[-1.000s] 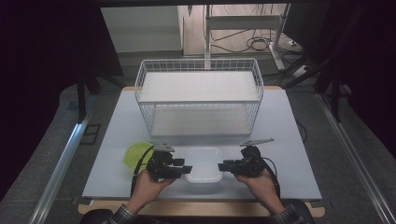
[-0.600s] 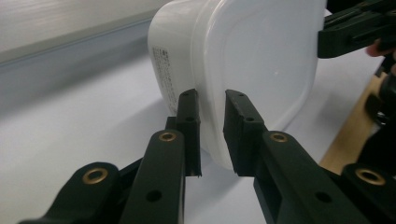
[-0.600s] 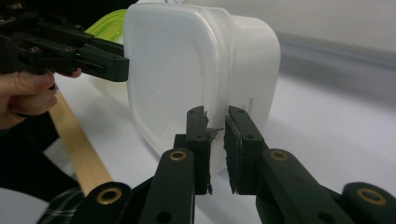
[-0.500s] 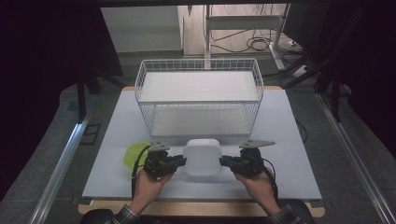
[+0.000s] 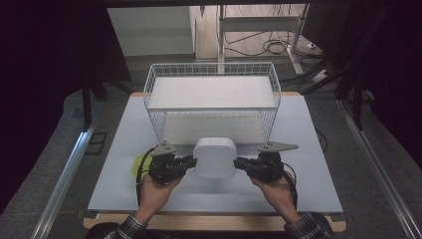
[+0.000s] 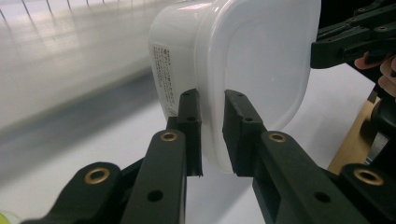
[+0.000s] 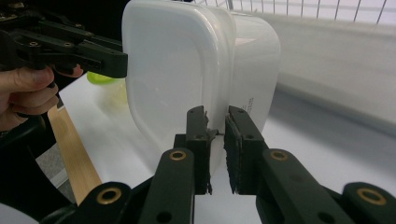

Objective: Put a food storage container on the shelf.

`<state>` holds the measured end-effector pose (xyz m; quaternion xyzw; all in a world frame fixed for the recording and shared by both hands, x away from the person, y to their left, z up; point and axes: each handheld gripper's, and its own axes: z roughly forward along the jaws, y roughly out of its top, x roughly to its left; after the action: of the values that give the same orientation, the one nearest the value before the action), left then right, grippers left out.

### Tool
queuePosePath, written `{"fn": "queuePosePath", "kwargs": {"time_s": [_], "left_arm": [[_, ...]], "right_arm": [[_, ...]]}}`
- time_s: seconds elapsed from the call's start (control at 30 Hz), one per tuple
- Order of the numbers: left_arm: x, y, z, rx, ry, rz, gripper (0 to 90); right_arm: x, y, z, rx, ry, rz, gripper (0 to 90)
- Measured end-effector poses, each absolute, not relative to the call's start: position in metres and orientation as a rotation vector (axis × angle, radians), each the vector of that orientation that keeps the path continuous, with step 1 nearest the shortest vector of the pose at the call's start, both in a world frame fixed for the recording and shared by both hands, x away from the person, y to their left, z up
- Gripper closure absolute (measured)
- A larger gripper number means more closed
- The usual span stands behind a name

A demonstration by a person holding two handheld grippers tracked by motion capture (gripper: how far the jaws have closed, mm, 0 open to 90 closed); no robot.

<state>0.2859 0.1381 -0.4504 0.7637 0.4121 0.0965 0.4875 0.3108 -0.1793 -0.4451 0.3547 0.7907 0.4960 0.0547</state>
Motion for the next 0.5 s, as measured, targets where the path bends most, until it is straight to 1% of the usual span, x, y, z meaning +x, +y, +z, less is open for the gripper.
{"fn": "queuePosePath", "kwargs": {"time_s": [0.5], "left_arm": [[0.294, 0.146, -0.410, 1.829, 0.960, 0.316, 78.3]], "right_arm": [[0.325, -0.173, -0.409, 1.001, 2.362, 1.553, 80.2]]}}
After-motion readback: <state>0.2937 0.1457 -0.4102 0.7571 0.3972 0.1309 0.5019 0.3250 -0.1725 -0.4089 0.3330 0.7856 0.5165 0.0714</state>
